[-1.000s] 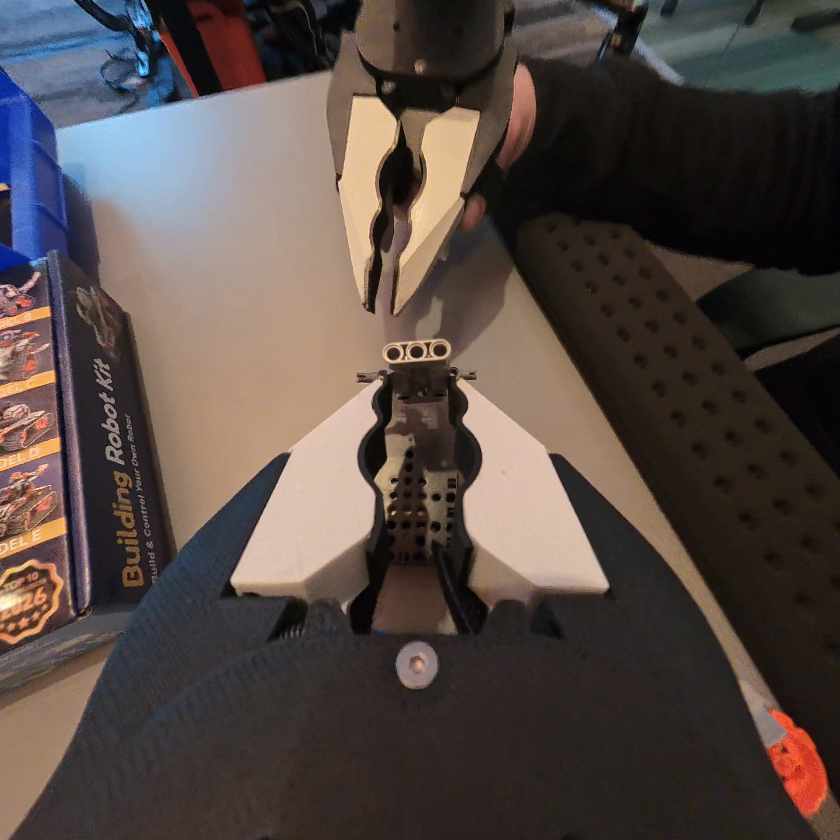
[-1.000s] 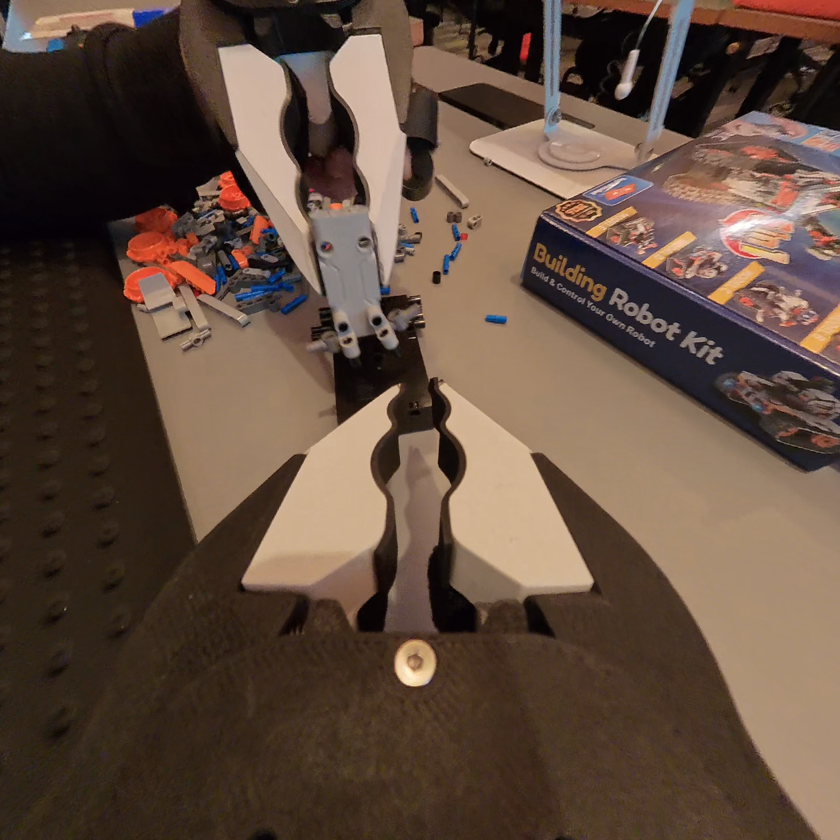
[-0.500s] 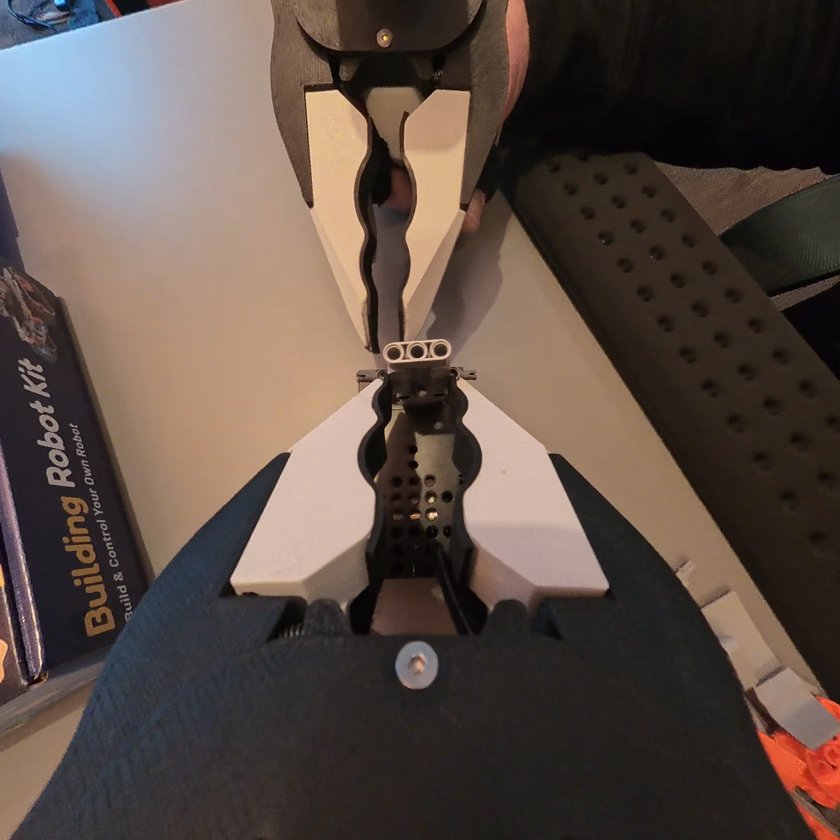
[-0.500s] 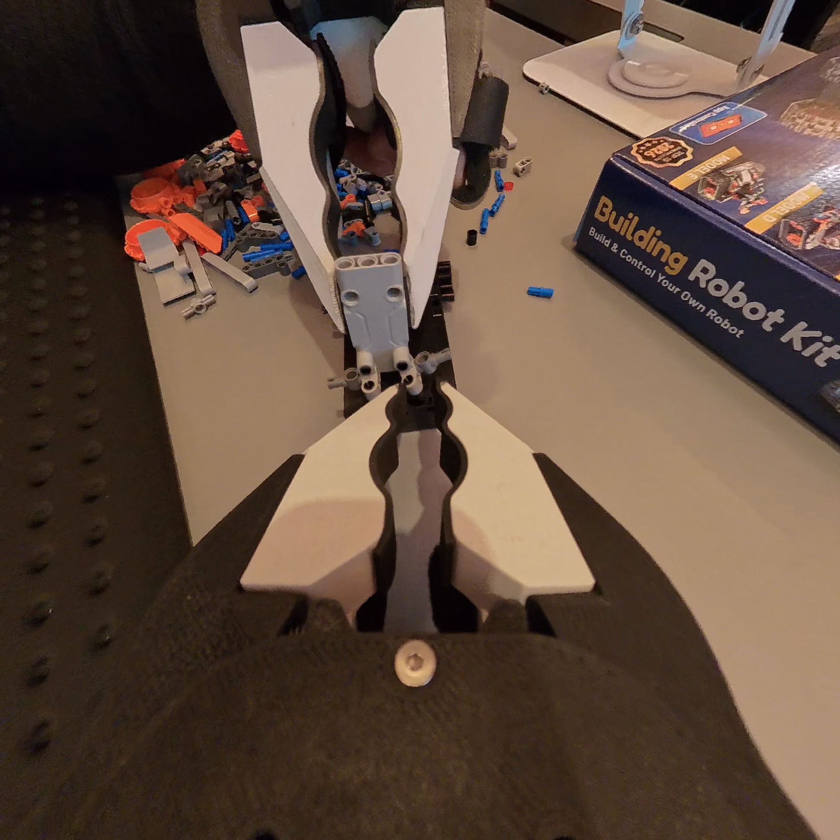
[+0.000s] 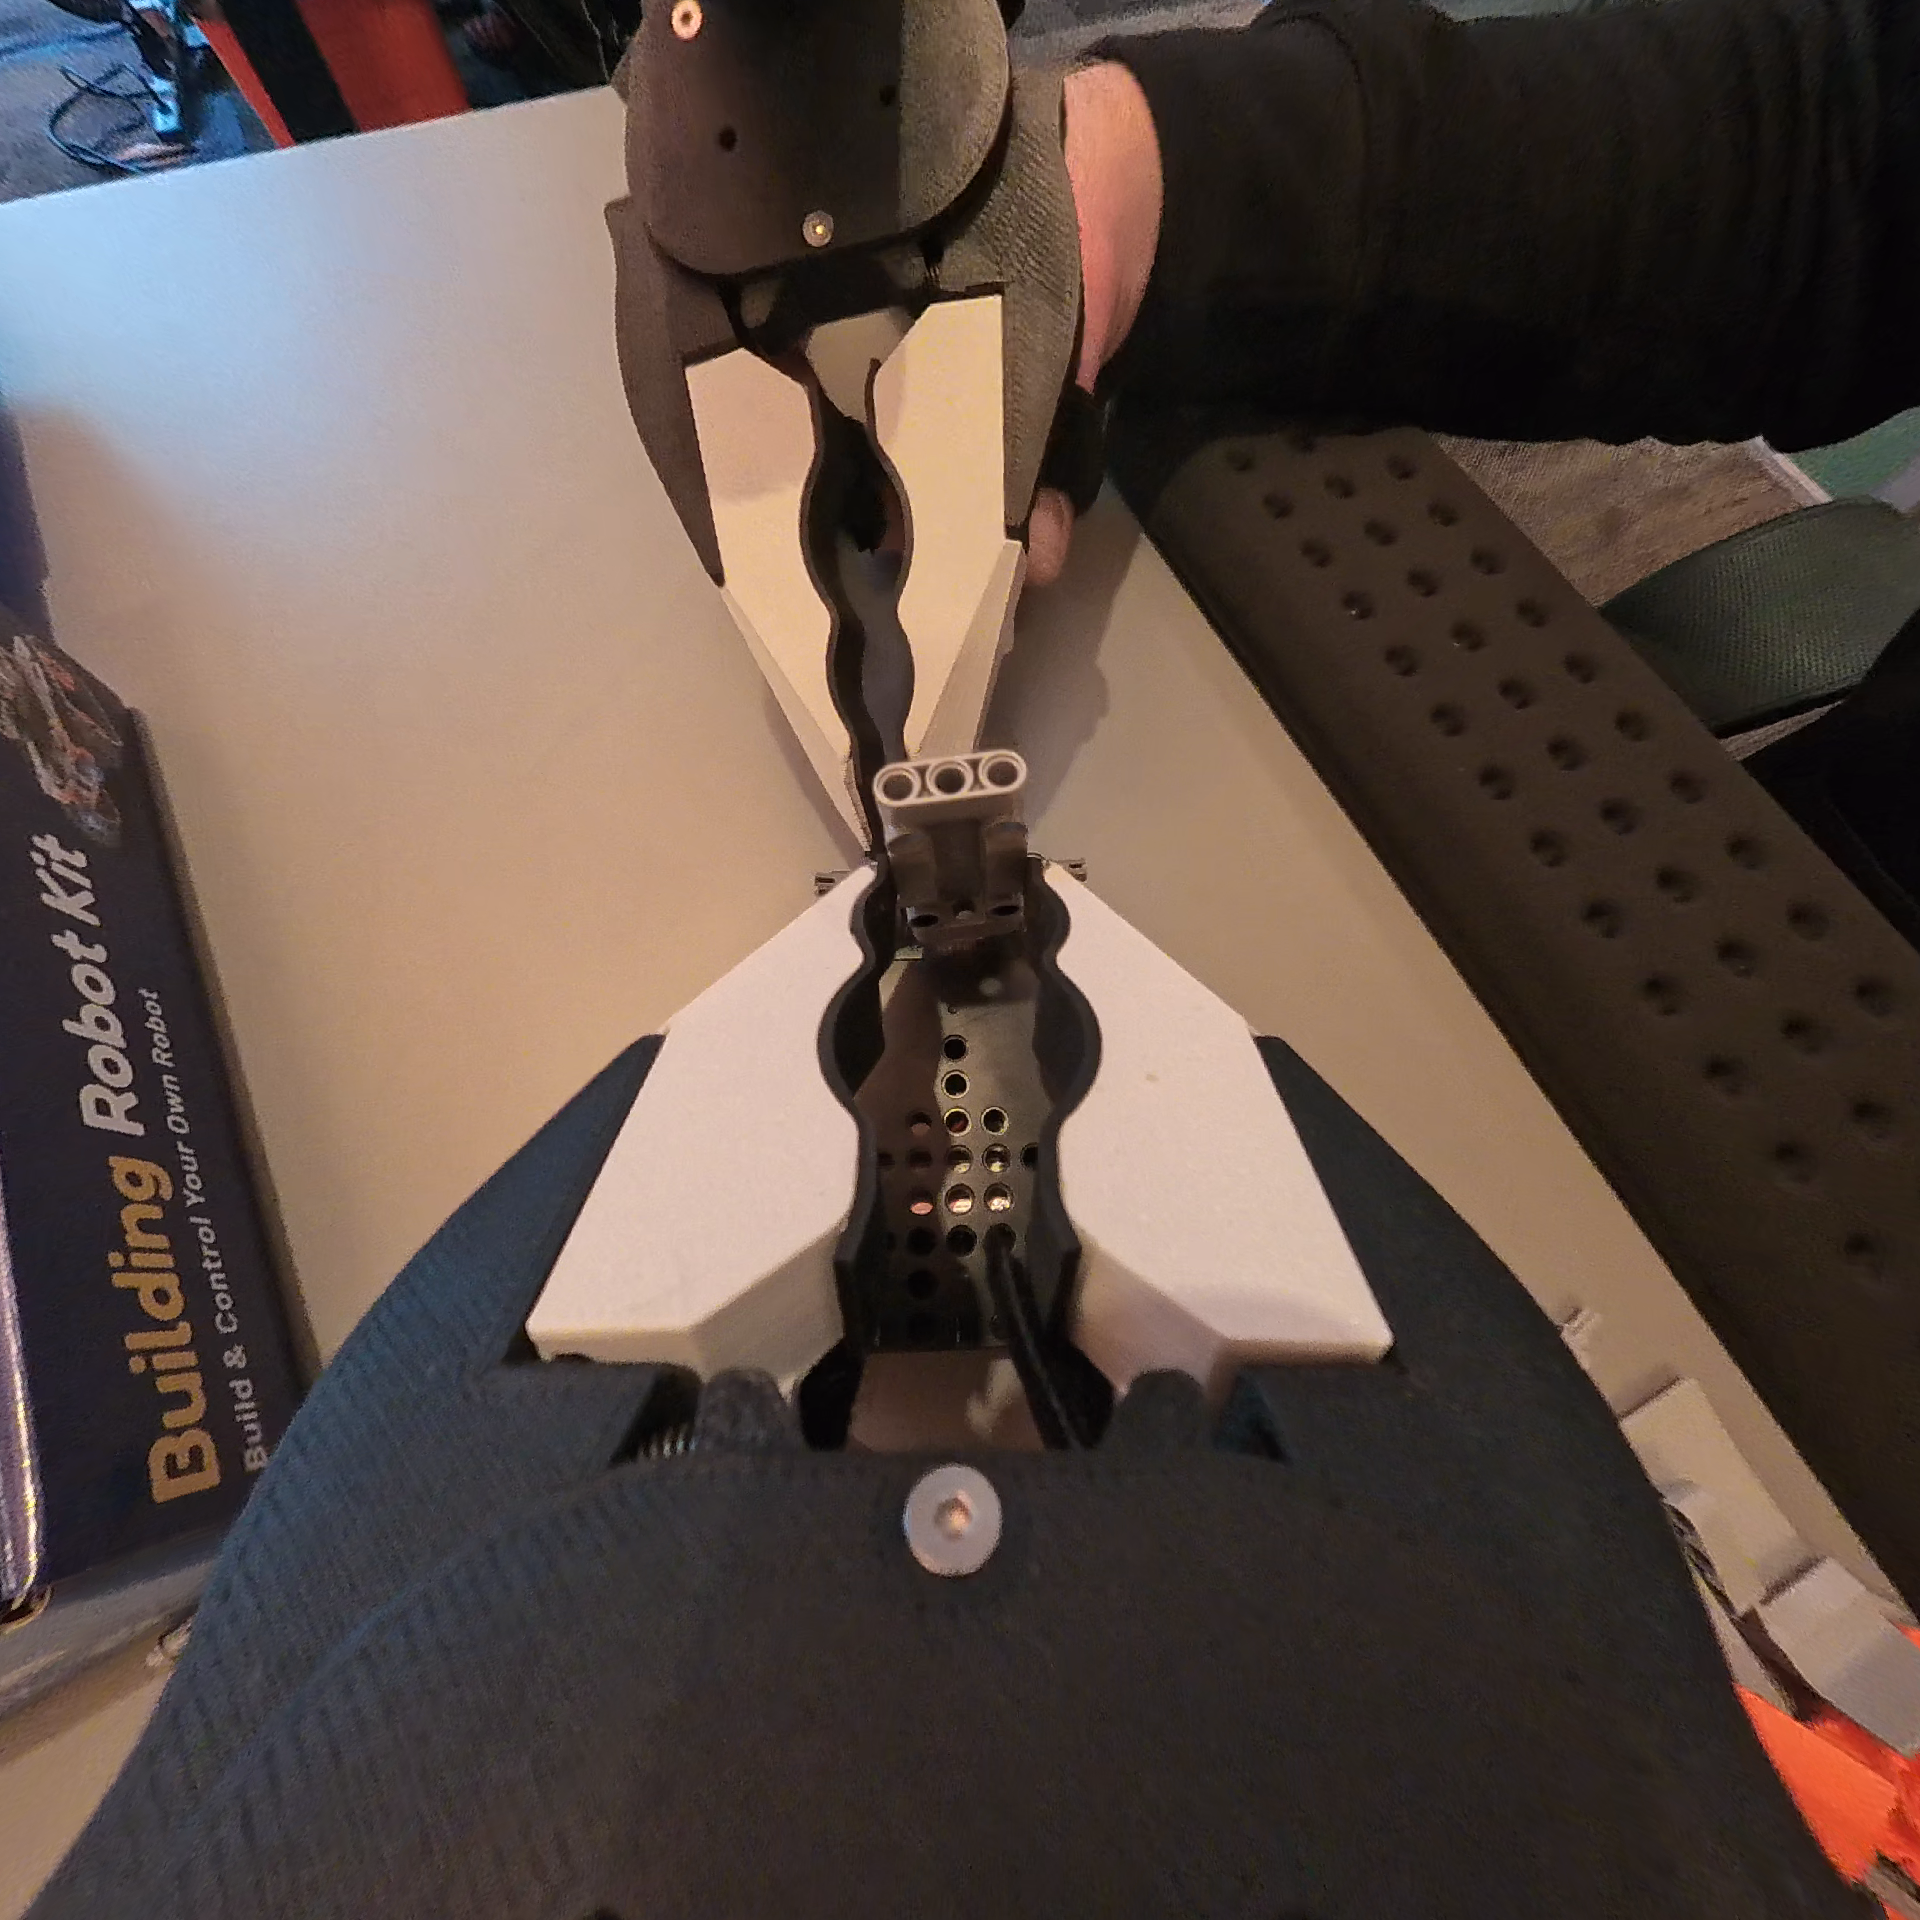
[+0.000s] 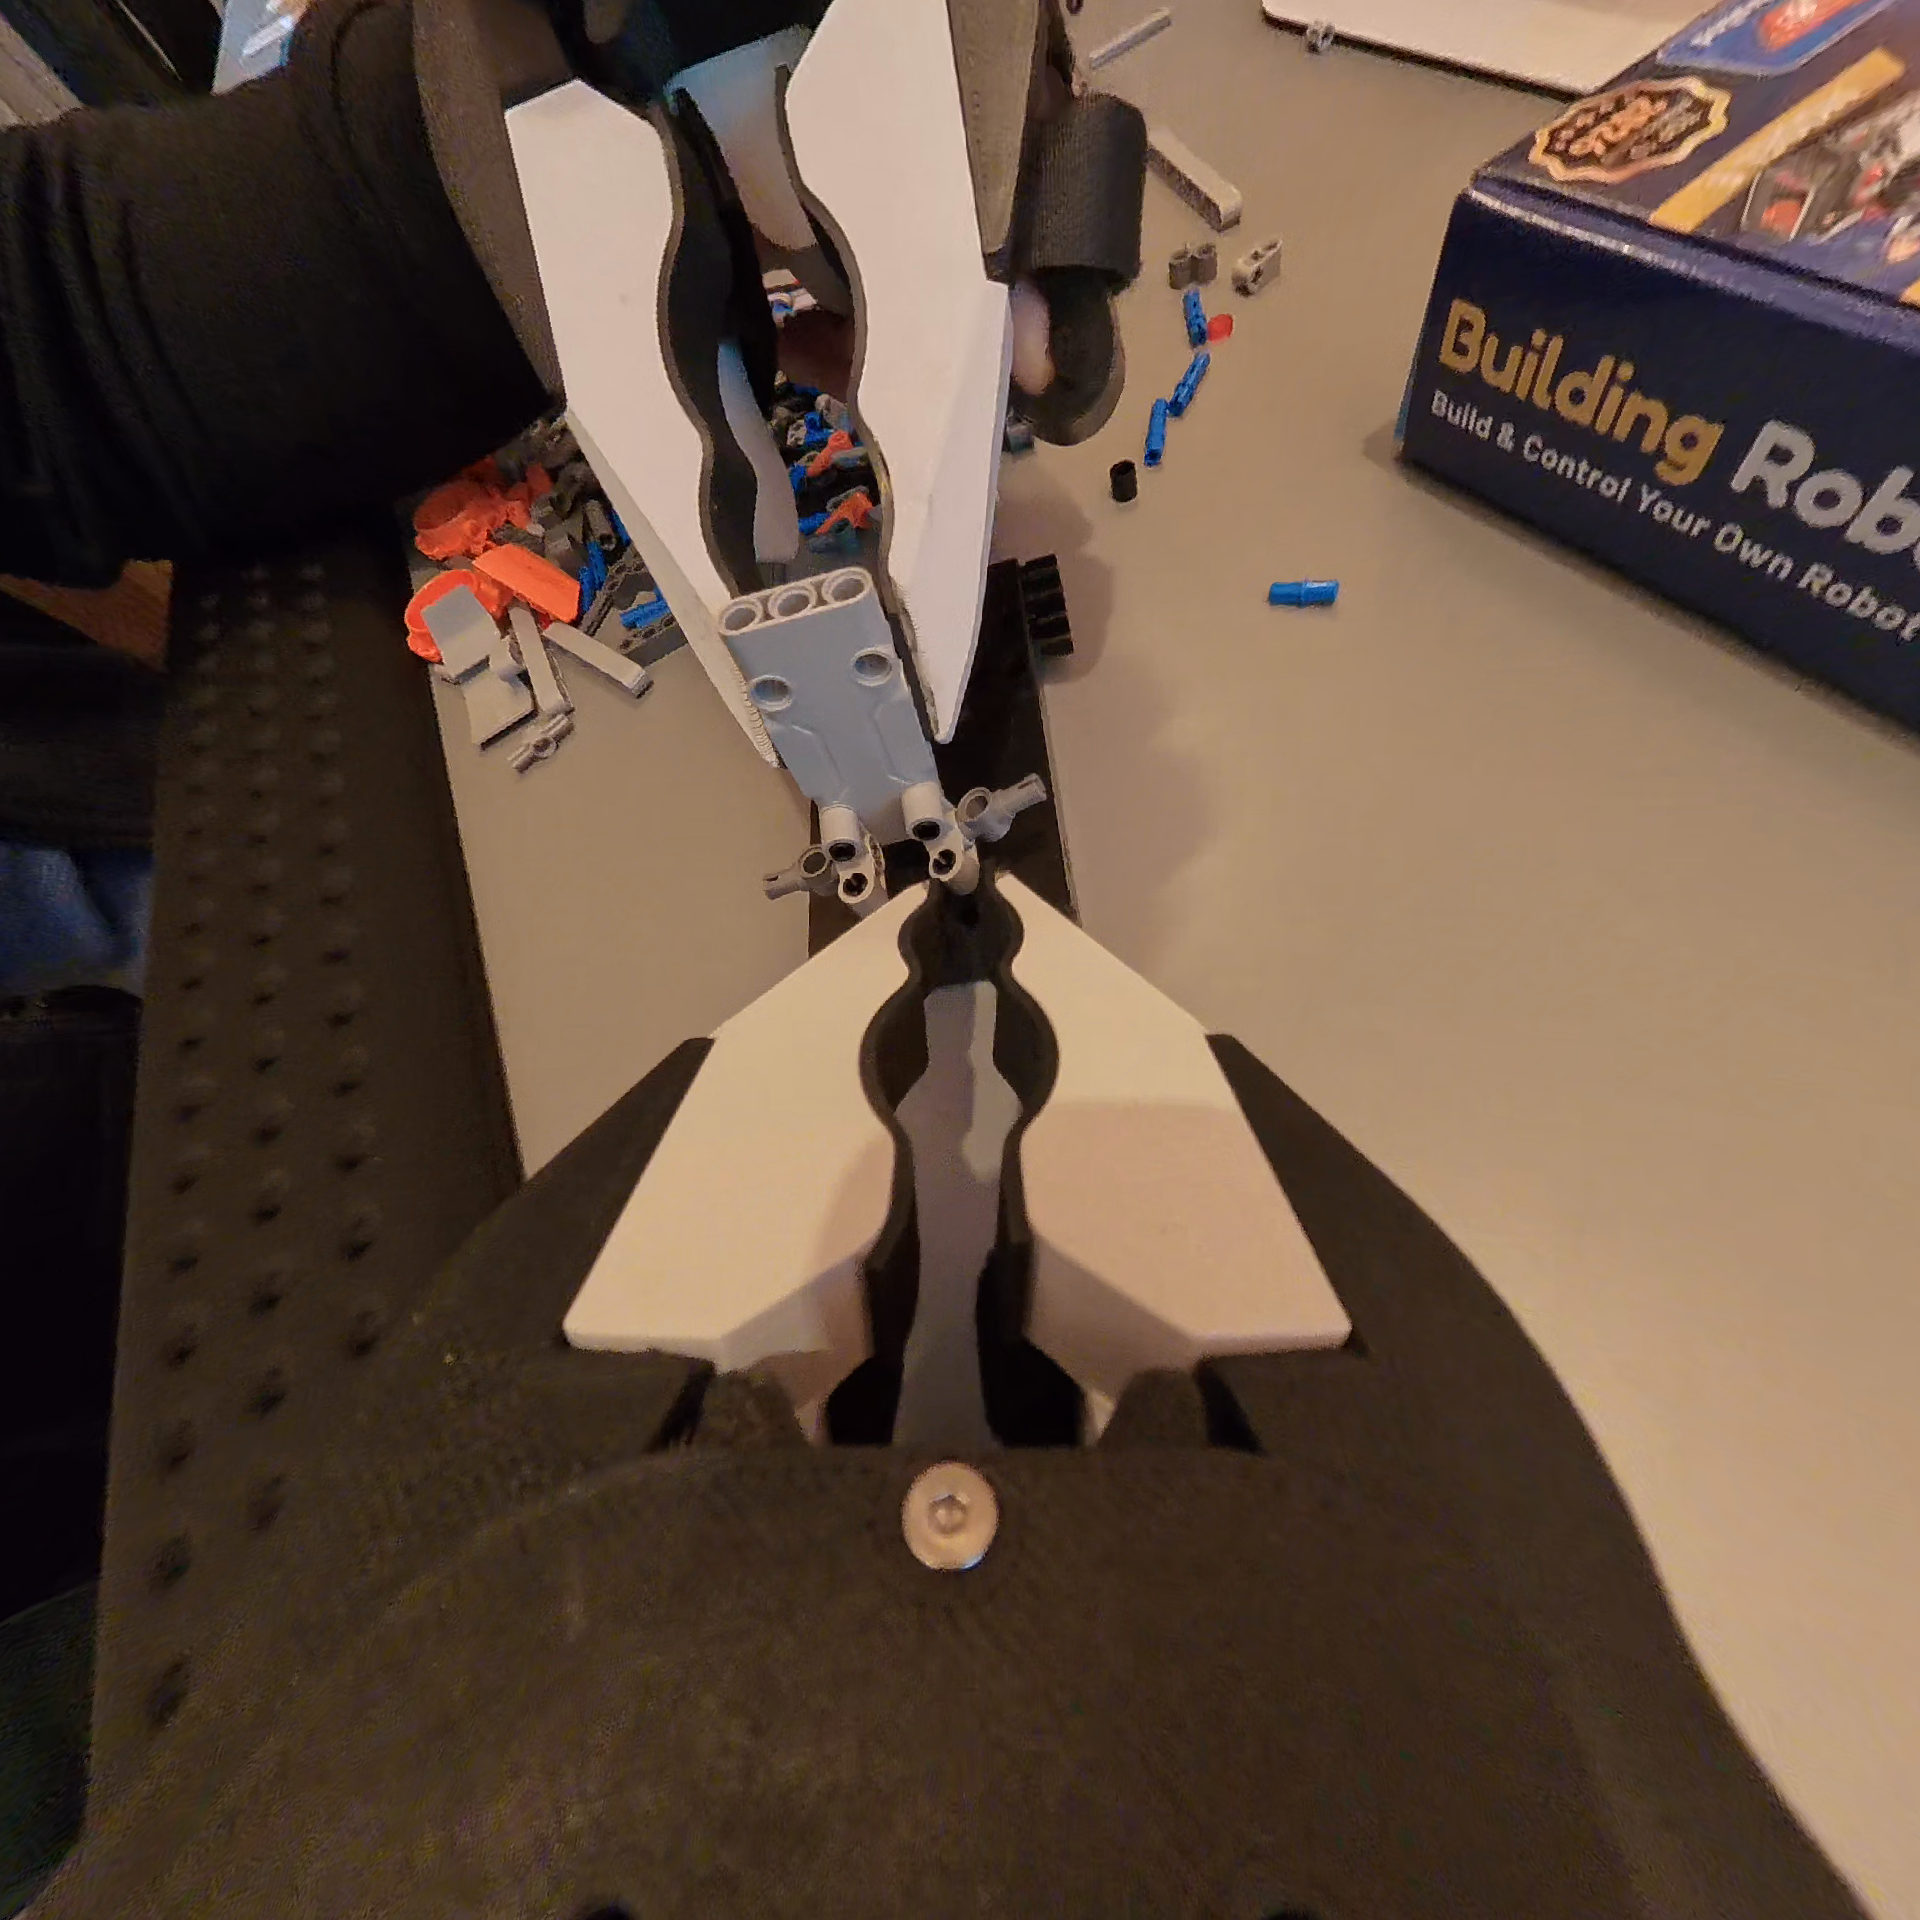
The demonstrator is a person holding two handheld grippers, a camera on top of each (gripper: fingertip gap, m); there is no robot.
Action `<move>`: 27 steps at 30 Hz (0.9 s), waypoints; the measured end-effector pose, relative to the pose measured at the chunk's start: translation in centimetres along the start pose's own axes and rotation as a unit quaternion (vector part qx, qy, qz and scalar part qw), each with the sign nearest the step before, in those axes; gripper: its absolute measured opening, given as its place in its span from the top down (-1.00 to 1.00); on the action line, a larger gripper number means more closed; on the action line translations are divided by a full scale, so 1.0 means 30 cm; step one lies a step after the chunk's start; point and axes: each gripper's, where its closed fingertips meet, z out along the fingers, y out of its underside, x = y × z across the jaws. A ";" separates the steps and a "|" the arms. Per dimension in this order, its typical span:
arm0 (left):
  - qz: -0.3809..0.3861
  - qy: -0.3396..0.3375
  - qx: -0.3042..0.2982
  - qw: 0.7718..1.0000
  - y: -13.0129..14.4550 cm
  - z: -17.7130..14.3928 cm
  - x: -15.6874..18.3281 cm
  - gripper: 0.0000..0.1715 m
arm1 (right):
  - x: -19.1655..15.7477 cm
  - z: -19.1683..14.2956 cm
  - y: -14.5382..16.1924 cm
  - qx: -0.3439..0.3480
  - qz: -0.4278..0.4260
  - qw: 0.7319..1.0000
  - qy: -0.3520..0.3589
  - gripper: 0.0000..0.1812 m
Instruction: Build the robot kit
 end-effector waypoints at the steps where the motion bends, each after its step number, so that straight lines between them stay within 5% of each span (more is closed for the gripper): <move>1: -0.001 0.000 -0.001 1.000 0.004 0.004 -0.001 0.74 | 0.002 0.002 0.005 -0.003 0.009 1.000 -0.002 0.96; 16: 0.010 0.004 -0.005 1.000 0.003 0.004 0.006 0.74 | -0.015 0.007 0.011 -0.008 0.065 0.996 -0.055 0.97; 23: -0.023 0.019 0.059 0.998 -0.046 -0.034 -0.004 0.74 | -0.019 -0.017 -0.055 0.041 -0.064 0.997 0.003 0.93; 27: -0.020 0.023 0.067 0.997 -0.052 -0.030 -0.001 0.75 | -0.025 -0.019 -0.050 0.039 -0.041 0.998 -0.017 0.95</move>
